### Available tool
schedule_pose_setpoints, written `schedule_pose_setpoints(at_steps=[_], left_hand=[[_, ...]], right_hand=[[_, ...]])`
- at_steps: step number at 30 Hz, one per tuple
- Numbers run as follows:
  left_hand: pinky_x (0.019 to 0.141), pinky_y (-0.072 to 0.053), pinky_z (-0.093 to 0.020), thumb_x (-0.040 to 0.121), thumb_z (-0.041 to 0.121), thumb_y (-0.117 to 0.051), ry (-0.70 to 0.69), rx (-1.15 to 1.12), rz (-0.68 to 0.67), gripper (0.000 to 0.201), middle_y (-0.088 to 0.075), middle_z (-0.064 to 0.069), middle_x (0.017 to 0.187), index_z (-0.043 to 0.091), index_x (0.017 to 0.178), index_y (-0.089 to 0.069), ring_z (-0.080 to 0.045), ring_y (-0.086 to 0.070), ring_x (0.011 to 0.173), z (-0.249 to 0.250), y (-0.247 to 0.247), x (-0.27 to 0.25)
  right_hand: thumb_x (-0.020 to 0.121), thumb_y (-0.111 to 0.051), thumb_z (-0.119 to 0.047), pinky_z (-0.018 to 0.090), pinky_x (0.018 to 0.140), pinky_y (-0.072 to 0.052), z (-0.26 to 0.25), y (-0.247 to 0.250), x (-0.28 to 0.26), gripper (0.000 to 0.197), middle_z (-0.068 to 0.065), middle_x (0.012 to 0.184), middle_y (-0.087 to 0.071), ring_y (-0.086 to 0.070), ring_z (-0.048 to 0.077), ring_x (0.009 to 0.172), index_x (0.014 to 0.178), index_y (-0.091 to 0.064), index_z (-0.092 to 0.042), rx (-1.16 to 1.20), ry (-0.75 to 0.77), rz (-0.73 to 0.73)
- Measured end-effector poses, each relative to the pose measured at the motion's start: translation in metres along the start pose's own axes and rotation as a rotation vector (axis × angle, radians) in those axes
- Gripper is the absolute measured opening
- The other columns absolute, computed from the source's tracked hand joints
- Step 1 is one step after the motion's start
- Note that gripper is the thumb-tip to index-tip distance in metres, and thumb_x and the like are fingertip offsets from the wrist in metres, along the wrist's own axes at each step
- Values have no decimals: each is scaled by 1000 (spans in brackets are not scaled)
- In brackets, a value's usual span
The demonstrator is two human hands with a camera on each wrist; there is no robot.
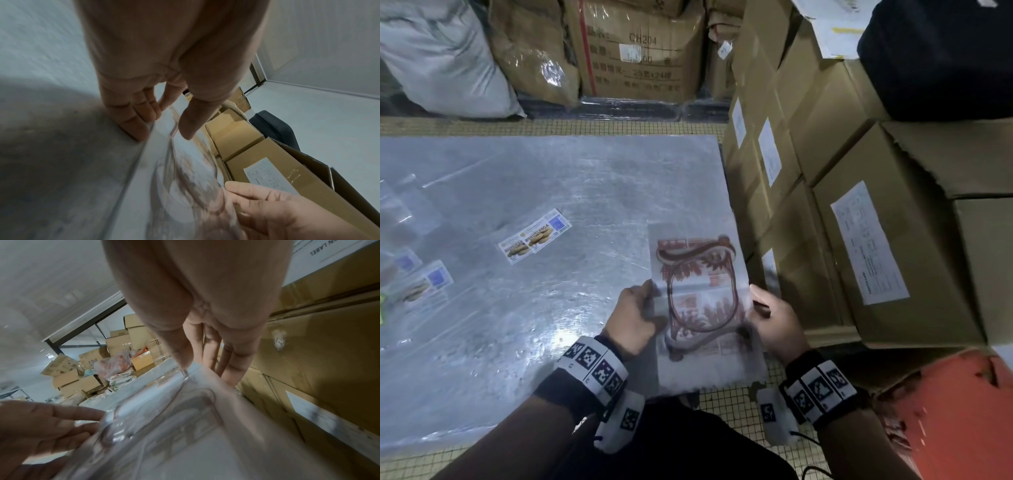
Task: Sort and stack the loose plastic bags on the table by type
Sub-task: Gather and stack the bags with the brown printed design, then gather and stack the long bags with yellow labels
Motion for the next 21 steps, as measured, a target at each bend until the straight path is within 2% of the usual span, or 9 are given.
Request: schedule_pose_setpoints(at_steps=[3,4,7,10,11,13,17,21], left_hand=[[65,-58,-48,64,23,-70,21,10,-1,24,-63,-16,96,28,81,-55,-34,-67,82,-10,-3,8],[67,-59,-49,65,24,-70,18,23,-4,24,-64,-15,98,29,82,-55,-32,-67,84,-18,-5,12],[72,-60,-43,66,26,-66,11,63,8,28,-65,-7,101,33,91,-57,-24,-68,87,-11,-5,12],[67,-52,-28,74,14,-59,30,142,93,24,-66,-4,93,29,92,-58,-19,-64,80,3,-3,10],[68,-49,-26,79,11,-59,51,173,131,24,-66,-2,93,26,98,-59,-19,-64,81,6,-4,11],[73,-48,-28,88,16,-62,115,221,198,23,-69,-1,95,21,109,-58,-21,-64,87,13,-2,12],[72,-44,-29,90,31,-64,200,278,227,18,-68,-3,94,20,100,-54,-23,-62,86,16,3,23],[74,-42,-27,91,35,-62,227,353,225,16,-64,-2,93,21,92,-54,-21,-56,84,22,7,30]], right_hand=[[95,-55,-5,28,111,-37,0,-1,4,46,4,140,-54,-50,13,128,141,-49,-8,-53,4,-15],[95,-55,-7,31,112,-37,1,-2,6,46,4,141,-54,-50,14,129,141,-49,-9,-79,3,-15],[95,-56,-10,33,111,-39,-1,-3,10,46,4,140,-55,-51,17,128,141,-51,-12,-135,-2,-9],[95,-55,-12,31,109,-39,-2,-4,12,45,3,138,-55,-52,18,126,140,-52,-16,-170,-17,-5],[95,-56,-12,31,108,-40,-3,-5,13,44,3,136,-56,-52,18,126,139,-54,-17,-169,-21,-1],[95,-56,-15,32,108,-41,-3,-5,14,41,1,134,-58,-54,17,124,135,-57,-20,-164,-16,17],[95,-57,-16,36,106,-44,-5,-5,13,37,-1,131,-61,-56,15,120,131,-61,-21,-159,-23,44],[92,-58,-9,32,105,-44,-9,-3,12,41,2,131,-62,-57,17,120,132,-59,-18,-144,-35,58]])
Point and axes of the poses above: each hand's wrist, its own x-axis towards the middle knuckle, its own y-axis out of the back of the hand, z = x × y, the point moved 2 cm from there along x, towards the middle knuckle
